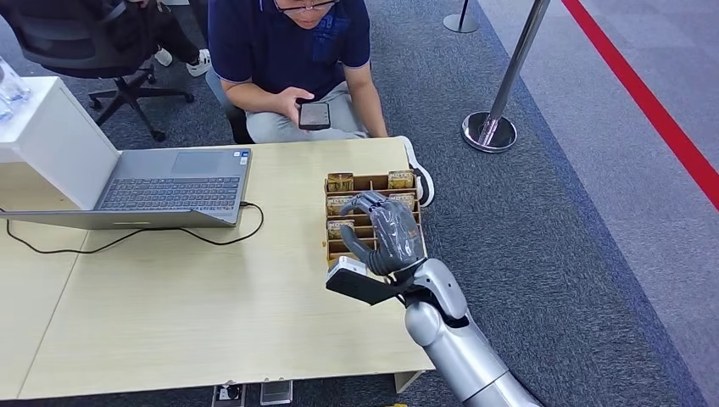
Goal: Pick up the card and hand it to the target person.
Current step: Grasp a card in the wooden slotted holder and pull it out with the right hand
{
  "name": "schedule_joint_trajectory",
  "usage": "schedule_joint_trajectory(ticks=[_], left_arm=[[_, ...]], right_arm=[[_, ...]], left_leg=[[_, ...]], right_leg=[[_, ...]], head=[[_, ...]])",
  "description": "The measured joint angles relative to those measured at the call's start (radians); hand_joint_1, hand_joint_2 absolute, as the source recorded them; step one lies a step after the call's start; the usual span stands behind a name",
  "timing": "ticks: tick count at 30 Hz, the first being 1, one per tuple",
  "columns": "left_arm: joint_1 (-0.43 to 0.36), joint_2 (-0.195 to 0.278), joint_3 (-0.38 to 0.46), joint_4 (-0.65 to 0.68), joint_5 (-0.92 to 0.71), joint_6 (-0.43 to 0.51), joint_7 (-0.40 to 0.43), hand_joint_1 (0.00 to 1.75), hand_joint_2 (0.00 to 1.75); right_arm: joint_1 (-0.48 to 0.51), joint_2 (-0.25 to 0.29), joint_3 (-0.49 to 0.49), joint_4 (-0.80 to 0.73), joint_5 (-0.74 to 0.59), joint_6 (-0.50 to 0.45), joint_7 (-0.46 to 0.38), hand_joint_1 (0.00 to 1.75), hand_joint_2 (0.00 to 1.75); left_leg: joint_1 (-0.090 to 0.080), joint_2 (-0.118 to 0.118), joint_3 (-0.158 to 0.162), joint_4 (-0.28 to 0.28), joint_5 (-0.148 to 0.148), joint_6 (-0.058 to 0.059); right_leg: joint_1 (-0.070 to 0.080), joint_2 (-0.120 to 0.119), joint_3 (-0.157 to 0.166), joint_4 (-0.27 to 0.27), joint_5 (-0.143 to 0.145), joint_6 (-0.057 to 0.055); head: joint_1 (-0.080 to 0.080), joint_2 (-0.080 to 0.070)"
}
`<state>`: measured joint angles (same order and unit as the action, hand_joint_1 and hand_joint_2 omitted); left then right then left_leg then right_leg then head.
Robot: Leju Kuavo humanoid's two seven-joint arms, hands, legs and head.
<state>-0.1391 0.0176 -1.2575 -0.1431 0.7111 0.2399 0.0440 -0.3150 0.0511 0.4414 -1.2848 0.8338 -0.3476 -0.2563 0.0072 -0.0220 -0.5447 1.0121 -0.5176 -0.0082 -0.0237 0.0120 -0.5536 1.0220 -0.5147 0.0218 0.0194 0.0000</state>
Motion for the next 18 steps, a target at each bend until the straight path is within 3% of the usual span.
schedule_joint_trajectory(ticks=[1, 6, 10, 15, 18], left_arm=[[0.000, 0.000, -0.002, 0.000, 0.000, 0.000, 0.001, 0.00, 0.00], [0.003, 0.000, -0.013, 0.000, 0.003, 0.001, 0.012, 0.00, 0.00], [0.006, 0.000, -0.019, 0.000, 0.008, 0.003, 0.021, 0.00, 0.00], [0.010, 0.000, -0.024, 0.000, 0.019, 0.010, 0.023, 0.00, 0.00], [0.013, 0.000, -0.026, 0.000, 0.023, 0.010, 0.023, 0.00, 0.00]], right_arm=[[-0.005, 0.000, 0.011, 0.002, 0.024, -0.015, 0.017, 1.31, 1.75], [-0.028, 0.000, 0.044, 0.023, 0.132, -0.075, 0.104, 1.08, 1.75], [-0.052, -0.002, 0.048, 0.061, 0.183, -0.106, 0.152, 1.08, 1.75], [-0.076, -0.004, 0.039, 0.131, 0.217, -0.132, 0.185, 0.89, 1.75], [-0.080, -0.005, 0.028, 0.164, 0.230, -0.139, 0.198, 0.99, 1.75]], left_leg=[[0.000, 0.000, 0.000, 0.000, 0.000, 0.000], [0.000, 0.000, 0.000, 0.000, 0.000, 0.000], [0.000, 0.000, 0.000, 0.000, 0.000, 0.000], [0.000, 0.000, 0.000, 0.000, 0.000, 0.000], [0.000, 0.000, 0.000, 0.000, 0.000, 0.000]], right_leg=[[0.000, 0.000, 0.000, 0.000, 0.000, 0.000], [0.000, 0.000, 0.000, 0.000, 0.000, 0.000], [0.000, 0.000, 0.000, 0.000, 0.000, 0.000], [0.000, 0.000, 0.000, 0.000, 0.000, 0.000], [0.000, 0.000, 0.000, 0.000, 0.000, 0.000]], head=[[0.001, 0.000], [-0.002, 0.000], [-0.003, 0.000], [-0.001, 0.000], [-0.001, 0.000]])
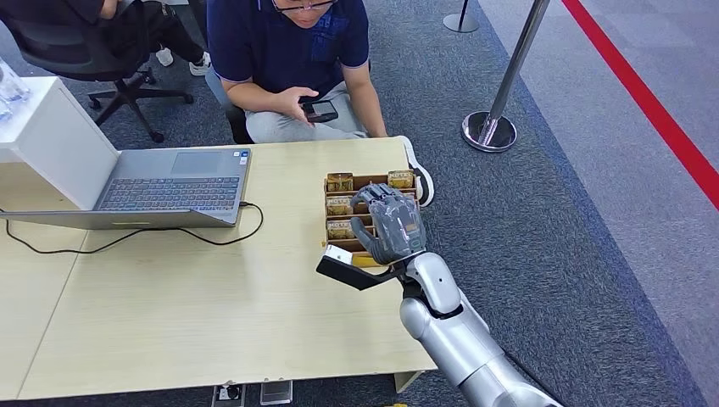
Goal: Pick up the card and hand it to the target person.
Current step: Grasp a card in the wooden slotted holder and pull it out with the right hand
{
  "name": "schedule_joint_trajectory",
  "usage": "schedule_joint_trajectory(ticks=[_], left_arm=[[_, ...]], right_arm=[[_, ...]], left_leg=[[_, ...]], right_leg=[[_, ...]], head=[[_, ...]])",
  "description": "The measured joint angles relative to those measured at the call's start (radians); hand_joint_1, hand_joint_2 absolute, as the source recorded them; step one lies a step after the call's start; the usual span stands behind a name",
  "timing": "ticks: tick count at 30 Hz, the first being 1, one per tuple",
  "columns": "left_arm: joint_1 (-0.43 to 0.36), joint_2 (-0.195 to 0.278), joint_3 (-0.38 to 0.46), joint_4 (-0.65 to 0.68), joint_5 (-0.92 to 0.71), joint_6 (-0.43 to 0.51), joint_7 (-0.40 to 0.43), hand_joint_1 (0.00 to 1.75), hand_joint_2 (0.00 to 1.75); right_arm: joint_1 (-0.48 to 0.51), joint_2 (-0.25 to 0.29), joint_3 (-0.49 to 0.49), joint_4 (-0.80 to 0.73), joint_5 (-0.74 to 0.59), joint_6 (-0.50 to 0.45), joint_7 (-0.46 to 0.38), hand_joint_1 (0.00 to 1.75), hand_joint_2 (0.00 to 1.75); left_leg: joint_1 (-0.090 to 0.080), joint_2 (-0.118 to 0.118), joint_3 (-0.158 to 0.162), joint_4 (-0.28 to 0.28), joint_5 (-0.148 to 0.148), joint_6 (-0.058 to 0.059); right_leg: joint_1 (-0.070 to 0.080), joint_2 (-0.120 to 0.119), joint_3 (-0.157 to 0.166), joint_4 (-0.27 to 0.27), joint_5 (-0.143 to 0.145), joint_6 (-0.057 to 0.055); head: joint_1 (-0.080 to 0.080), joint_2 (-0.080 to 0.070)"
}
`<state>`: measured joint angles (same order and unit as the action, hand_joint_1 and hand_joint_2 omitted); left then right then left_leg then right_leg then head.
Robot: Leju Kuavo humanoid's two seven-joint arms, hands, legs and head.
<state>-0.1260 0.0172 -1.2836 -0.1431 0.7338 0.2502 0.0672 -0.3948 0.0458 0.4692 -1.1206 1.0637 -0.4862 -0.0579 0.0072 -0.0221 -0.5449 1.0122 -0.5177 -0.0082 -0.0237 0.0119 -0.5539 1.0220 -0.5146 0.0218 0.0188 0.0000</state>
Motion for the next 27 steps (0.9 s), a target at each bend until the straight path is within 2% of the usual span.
schedule_joint_trajectory(ticks=[3, 5, 14, 20, 23, 25, 27], left_arm=[[0.001, 0.000, -0.002, 0.000, 0.000, 0.000, 0.000, 0.00, 0.00], [0.001, 0.000, -0.002, 0.000, 0.001, 0.001, 0.000, 0.00, 0.00], [-0.001, 0.000, -0.016, 0.000, 0.001, 0.002, -0.001, 0.00, 0.00], [0.000, 0.000, -0.019, 0.000, 0.002, 0.001, -0.001, 0.00, 0.00], [0.000, 0.000, -0.020, 0.000, 0.003, 0.001, -0.001, 0.00, 0.00], [0.000, 0.000, -0.022, 0.000, 0.004, 0.001, -0.001, 0.00, 0.00], [-0.001, 0.000, -0.024, 0.000, 0.004, 0.002, -0.001, 0.00, 0.00]], right_arm=[[-0.010, 0.000, -0.015, 0.039, 0.014, -0.003, 0.012, 1.27, 1.75], [-0.018, -0.001, -0.026, 0.067, 0.020, -0.002, 0.016, 1.34, 1.75], [-0.029, -0.001, -0.073, 0.140, 0.030, -0.004, 0.022, 1.36, 1.75], [-0.029, -0.002, -0.096, 0.154, 0.038, -0.009, 0.026, 1.45, 1.75], [-0.029, -0.002, -0.107, 0.154, 0.041, -0.011, 0.029, 1.37, 1.75], [-0.028, -0.002, -0.115, 0.154, 0.047, -0.012, 0.029, 1.14, 1.75], [-0.028, -0.002, -0.120, 0.154, 0.053, -0.013, 0.030, 0.78, 1.75]], left_leg=[[0.000, 0.000, 0.000, 0.000, 0.000, 0.000], [0.000, 0.000, 0.000, 0.000, 0.000, 0.000], [0.000, 0.000, 0.000, 0.000, 0.000, 0.000], [0.000, 0.000, 0.000, 0.000, 0.000, 0.000], [0.000, 0.000, 0.000, 0.000, 0.000, 0.000], [0.000, 0.000, 0.000, 0.000, 0.000, 0.000], [0.000, 0.000, 0.000, 0.000, 0.000, 0.000]], right_leg=[[0.000, 0.000, 0.000, 0.000, 0.000, 0.000], [0.000, 0.000, 0.000, 0.000, 0.000, 0.000], [0.000, 0.000, 0.000, 0.000, 0.000, 0.000], [0.000, 0.000, 0.000, 0.000, 0.000, 0.000], [0.000, 0.000, 0.000, 0.000, 0.000, 0.000], [0.000, 0.000, 0.000, 0.000, 0.000, 0.000], [0.000, 0.000, 0.000, 0.000, 0.000, 0.000]], head=[[-0.001, 0.000], [-0.001, 0.000], [0.000, 0.000], [-0.001, 0.000], [-0.001, 0.000], [-0.001, 0.000], [-0.001, 0.000]])
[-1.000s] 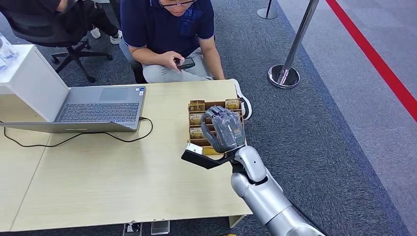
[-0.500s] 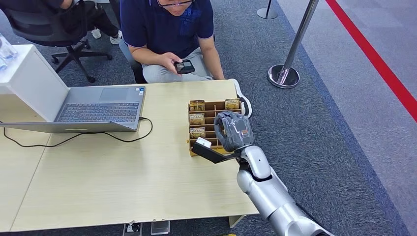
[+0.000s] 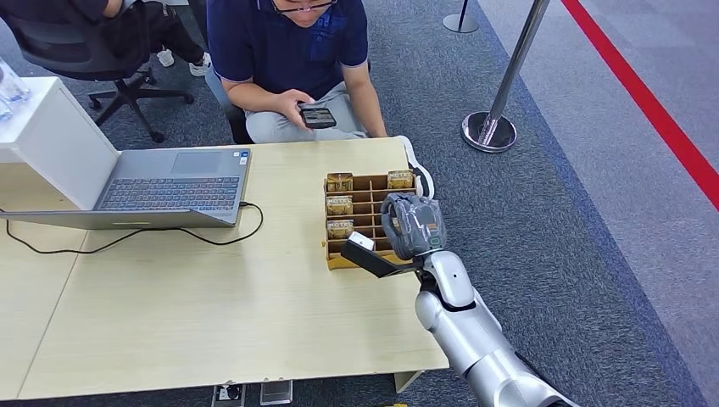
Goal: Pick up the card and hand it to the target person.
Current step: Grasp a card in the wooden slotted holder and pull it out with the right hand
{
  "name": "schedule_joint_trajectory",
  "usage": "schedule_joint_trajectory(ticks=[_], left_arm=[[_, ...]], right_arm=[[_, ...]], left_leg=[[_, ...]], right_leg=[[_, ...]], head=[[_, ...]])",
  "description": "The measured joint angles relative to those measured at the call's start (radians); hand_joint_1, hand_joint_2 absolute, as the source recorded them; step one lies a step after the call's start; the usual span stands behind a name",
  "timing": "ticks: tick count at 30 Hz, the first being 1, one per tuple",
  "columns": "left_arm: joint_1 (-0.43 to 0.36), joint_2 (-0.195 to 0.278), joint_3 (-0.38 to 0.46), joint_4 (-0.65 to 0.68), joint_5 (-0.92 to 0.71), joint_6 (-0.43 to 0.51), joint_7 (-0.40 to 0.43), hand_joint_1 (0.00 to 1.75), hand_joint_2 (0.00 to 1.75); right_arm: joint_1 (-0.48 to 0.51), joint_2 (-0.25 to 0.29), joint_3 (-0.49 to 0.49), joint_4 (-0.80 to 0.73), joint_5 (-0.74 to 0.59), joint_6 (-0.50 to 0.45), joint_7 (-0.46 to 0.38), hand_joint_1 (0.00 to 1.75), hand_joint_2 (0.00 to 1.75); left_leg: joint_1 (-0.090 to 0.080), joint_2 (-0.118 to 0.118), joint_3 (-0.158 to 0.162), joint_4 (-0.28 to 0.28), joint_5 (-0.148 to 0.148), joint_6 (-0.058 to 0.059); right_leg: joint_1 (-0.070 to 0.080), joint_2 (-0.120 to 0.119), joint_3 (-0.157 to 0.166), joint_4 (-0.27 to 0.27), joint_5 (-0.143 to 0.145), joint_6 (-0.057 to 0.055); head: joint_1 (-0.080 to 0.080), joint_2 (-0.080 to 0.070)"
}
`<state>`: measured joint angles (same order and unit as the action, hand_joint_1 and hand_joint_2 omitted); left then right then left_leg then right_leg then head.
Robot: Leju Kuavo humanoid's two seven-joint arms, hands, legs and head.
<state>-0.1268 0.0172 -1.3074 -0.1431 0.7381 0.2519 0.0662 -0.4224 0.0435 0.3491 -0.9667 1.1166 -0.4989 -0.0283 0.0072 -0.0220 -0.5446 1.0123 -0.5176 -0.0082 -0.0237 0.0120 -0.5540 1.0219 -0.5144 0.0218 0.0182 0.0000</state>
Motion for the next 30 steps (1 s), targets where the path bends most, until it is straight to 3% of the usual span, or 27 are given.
schedule_joint_trajectory(ticks=[2, 12, 30], left_arm=[[-0.001, 0.000, -0.002, 0.000, 0.001, 0.000, -0.001, 0.00, 0.00], [-0.005, 0.000, -0.009, 0.000, 0.007, 0.003, -0.005, 0.00, 0.00], [-0.008, 0.000, -0.021, 0.000, 0.009, 0.000, -0.003, 0.00, 0.00]], right_arm=[[0.001, 0.000, -0.005, 0.000, 0.005, 0.000, 0.000, 0.62, 1.75], [0.003, 0.000, -0.019, -0.002, 0.024, 0.008, 0.002, 0.58, 1.75], [0.004, 0.005, -0.029, 0.035, 0.039, 0.013, 0.018, 0.71, 1.75]], left_leg=[[0.000, 0.000, 0.000, 0.000, 0.000, 0.000], [0.000, 0.000, 0.000, 0.000, 0.000, 0.000], [0.000, 0.000, 0.000, 0.000, 0.000, 0.000]], right_leg=[[0.000, 0.000, 0.000, 0.000, 0.000, 0.000], [0.000, 0.000, 0.000, 0.000, 0.000, 0.000], [0.000, 0.000, 0.000, 0.000, 0.000, 0.000]], head=[[0.000, 0.000], [0.000, 0.000], [0.000, 0.000]])
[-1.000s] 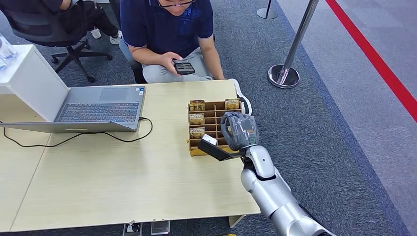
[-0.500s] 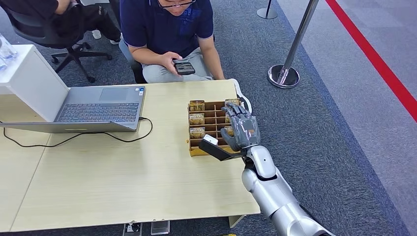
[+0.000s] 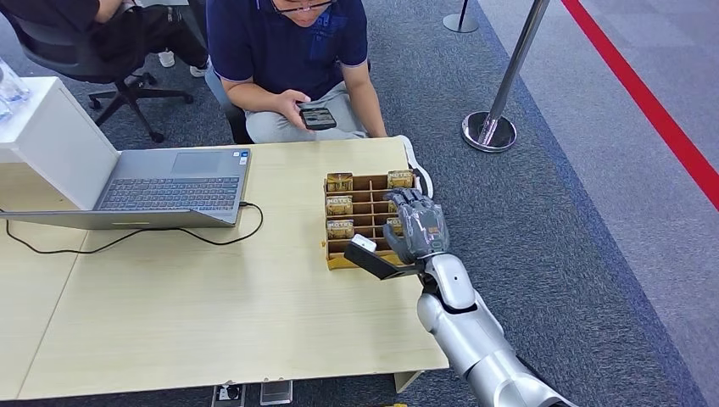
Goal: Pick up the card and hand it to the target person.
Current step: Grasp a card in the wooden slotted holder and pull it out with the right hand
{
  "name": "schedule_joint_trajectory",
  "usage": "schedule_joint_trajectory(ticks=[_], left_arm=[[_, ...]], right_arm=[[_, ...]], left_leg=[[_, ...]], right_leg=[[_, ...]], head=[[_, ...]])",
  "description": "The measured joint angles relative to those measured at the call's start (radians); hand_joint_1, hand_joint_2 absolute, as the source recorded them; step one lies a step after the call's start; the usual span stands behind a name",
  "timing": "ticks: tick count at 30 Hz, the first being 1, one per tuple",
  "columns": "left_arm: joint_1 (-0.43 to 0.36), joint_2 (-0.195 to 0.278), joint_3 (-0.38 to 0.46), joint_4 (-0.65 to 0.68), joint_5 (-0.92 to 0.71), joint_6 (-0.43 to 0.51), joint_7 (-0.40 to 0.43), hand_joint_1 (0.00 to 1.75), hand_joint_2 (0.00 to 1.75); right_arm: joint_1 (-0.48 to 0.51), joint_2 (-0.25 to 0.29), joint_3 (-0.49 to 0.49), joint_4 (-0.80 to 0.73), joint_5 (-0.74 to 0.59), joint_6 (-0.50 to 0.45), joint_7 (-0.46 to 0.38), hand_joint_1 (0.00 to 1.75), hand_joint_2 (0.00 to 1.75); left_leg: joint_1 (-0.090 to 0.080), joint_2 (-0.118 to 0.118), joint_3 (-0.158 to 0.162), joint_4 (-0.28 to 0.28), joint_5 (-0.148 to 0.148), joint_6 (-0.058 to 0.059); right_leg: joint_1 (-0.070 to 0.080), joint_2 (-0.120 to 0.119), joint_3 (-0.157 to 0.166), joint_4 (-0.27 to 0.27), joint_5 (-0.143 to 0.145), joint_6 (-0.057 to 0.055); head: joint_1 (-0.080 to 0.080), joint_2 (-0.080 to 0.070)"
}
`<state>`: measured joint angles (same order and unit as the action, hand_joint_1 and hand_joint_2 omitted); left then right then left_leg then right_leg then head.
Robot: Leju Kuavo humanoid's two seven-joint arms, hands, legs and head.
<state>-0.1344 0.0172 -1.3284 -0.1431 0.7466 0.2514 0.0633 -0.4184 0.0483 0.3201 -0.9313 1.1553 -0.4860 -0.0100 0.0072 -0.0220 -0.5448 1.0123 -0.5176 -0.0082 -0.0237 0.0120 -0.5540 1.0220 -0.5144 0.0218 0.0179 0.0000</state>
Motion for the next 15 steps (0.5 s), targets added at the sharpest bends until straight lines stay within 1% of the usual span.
schedule_joint_trajectory(ticks=[5, 11, 15], left_arm=[[0.000, 0.000, -0.002, 0.000, 0.000, 0.000, 0.000, 0.00, 0.00], [-0.002, 0.000, -0.006, 0.000, 0.000, 0.000, 0.000, 0.00, 0.00], [-0.004, 0.000, -0.010, 0.000, 0.000, 0.000, 0.000, 0.00, 0.00]], right_arm=[[0.000, 0.000, -0.012, 0.019, 0.008, 0.003, 0.006, 0.71, 1.75], [0.000, 0.000, -0.029, 0.041, 0.013, -0.004, 0.009, 0.79, 1.75], [0.000, 0.000, -0.039, 0.056, 0.016, -0.008, 0.010, 0.88, 1.75]], left_leg=[[0.000, 0.000, 0.000, 0.000, 0.000, 0.000], [0.000, 0.000, 0.000, 0.000, 0.000, 0.000], [0.000, 0.000, 0.000, 0.000, 0.000, 0.000]], right_leg=[[0.000, 0.000, 0.000, 0.000, 0.000, 0.000], [0.000, 0.000, 0.000, 0.000, 0.000, 0.000], [0.000, 0.000, 0.000, 0.000, 0.000, 0.000]], head=[[0.000, 0.000], [0.000, 0.000], [0.000, 0.000]])
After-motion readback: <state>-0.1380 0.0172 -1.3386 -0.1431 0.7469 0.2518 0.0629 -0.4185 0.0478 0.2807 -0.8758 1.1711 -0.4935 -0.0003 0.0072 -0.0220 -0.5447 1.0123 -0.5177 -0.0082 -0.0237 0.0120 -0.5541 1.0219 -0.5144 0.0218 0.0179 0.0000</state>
